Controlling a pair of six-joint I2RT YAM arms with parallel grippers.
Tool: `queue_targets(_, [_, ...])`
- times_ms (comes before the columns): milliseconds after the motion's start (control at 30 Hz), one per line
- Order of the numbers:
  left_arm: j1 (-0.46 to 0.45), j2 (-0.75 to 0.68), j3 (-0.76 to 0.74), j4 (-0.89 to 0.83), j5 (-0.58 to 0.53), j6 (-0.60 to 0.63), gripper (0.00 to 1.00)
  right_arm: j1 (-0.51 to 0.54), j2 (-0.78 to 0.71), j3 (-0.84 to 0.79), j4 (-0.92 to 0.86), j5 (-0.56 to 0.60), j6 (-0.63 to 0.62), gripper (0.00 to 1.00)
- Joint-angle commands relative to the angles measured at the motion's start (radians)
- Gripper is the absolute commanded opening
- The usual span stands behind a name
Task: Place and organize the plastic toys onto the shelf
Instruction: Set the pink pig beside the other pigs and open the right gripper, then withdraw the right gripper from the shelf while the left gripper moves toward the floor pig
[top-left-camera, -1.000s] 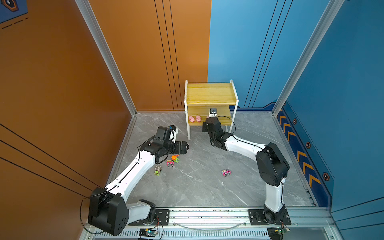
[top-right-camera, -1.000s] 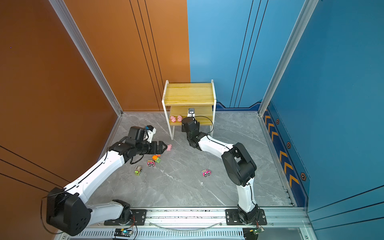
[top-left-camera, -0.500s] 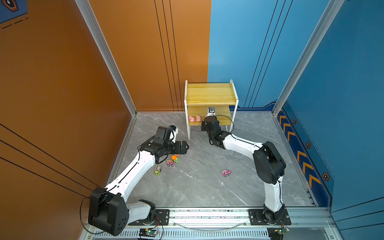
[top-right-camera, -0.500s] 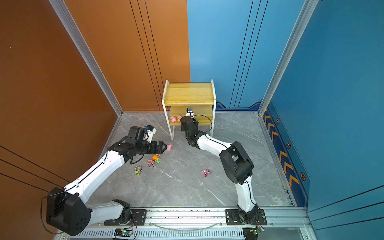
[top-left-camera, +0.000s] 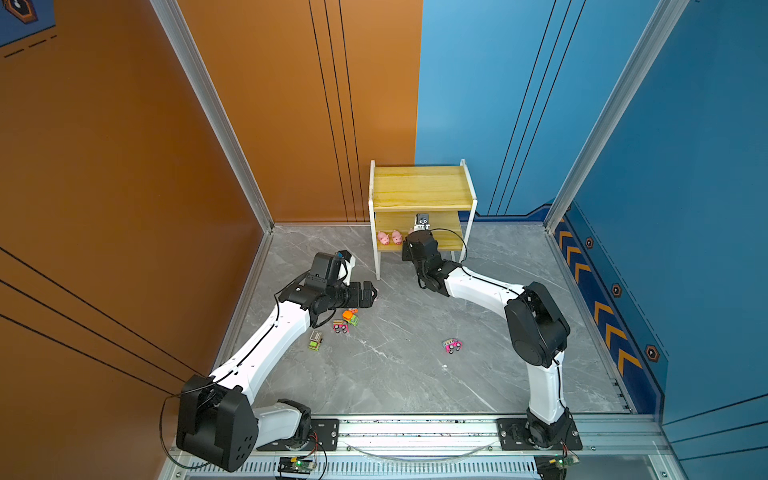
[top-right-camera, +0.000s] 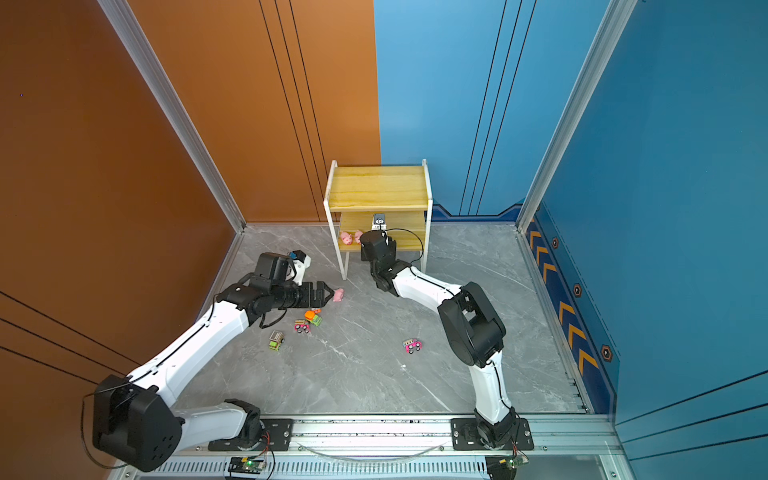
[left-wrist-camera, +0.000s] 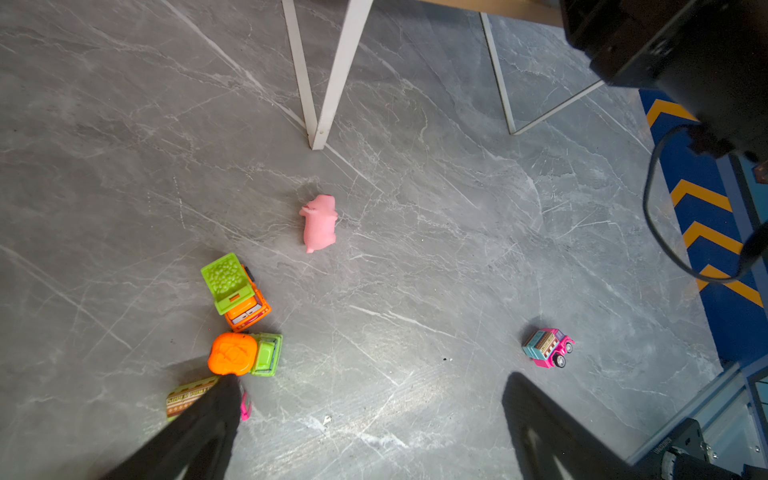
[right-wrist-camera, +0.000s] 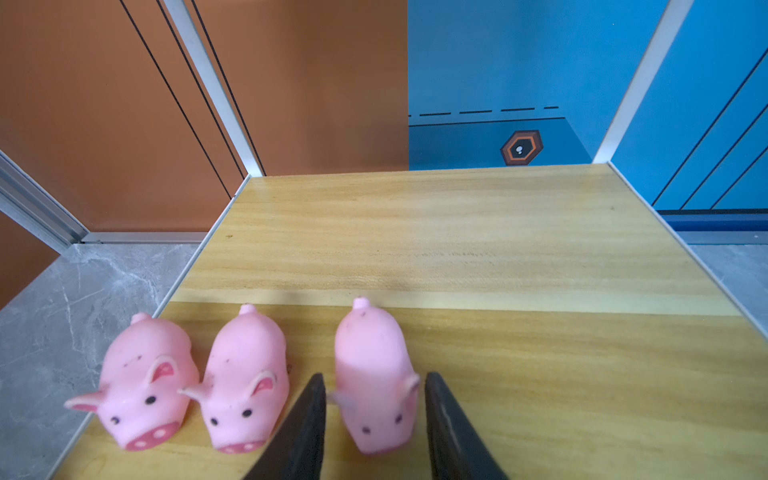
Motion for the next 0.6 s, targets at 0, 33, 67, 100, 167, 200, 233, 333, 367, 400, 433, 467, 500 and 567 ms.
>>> queue_targets(0, [0.010, -0.005, 0.012, 0.006, 0.016, -0.005, 0.99, -0.005, -0.059, 0.008, -0.025, 0.014, -0.019, 0.46])
queue_targets(33, [0.010, -0.004, 0.012, 0.006, 0.016, -0.005, 0.99, -0.005, -0.070, 0.001, -0.021, 0.013, -0.021, 0.47])
queue_targets(67, [0.009, -0.004, 0.012, 0.006, 0.015, -0.005, 0.99, -0.005, -0.082, -0.006, -0.017, 0.013, -0.024, 0.48])
queue_targets(100, [0.010, -0.005, 0.012, 0.005, 0.016, -0.004, 0.99, -0.004, -0.095, -0.013, -0.010, 0.013, -0.026, 0.50])
queue_targets(167, [0.009, -0.005, 0.010, 0.005, 0.014, -0.003, 0.99, -0.005, -0.120, -0.031, -0.002, 0.012, -0.031, 0.51])
queue_targets(200, [0.010, -0.005, 0.010, 0.005, 0.014, -0.003, 0.99, -0.005, -0.134, -0.038, 0.002, 0.010, -0.032, 0.52])
queue_targets(233, [0.009, -0.005, 0.010, 0.006, 0.013, -0.003, 0.99, -0.006, -0.145, -0.044, 0.003, 0.009, -0.034, 0.53])
queue_targets(333, [0.009, -0.006, 0.010, 0.005, 0.011, -0.003, 0.99, -0.007, -0.179, -0.065, -0.002, 0.000, -0.037, 0.55])
queue_targets(367, [0.009, -0.005, 0.010, 0.005, 0.011, -0.002, 0.99, -0.008, -0.191, -0.077, -0.007, -0.004, -0.038, 0.56])
queue_targets(400, [0.008, -0.006, 0.010, 0.005, 0.010, -0.002, 0.99, -0.009, -0.204, -0.089, -0.009, -0.009, -0.038, 0.57])
queue_targets(433, [0.008, -0.005, 0.010, 0.005, 0.010, -0.002, 0.99, -0.009, -0.214, -0.101, -0.012, -0.015, -0.038, 0.57])
queue_targets(467, [0.008, -0.004, 0.010, 0.005, 0.008, -0.002, 0.99, -0.011, -0.228, -0.118, -0.016, -0.023, -0.036, 0.58])
queue_targets(500, [0.009, -0.005, 0.009, 0.005, 0.008, -0.001, 0.99, -0.012, -0.243, -0.136, -0.020, -0.037, -0.031, 0.58])
queue_targets(567, [0.009, -0.004, 0.009, 0.006, 0.006, -0.001, 0.99, -0.015, -0.271, -0.171, -0.029, -0.075, -0.025, 0.58])
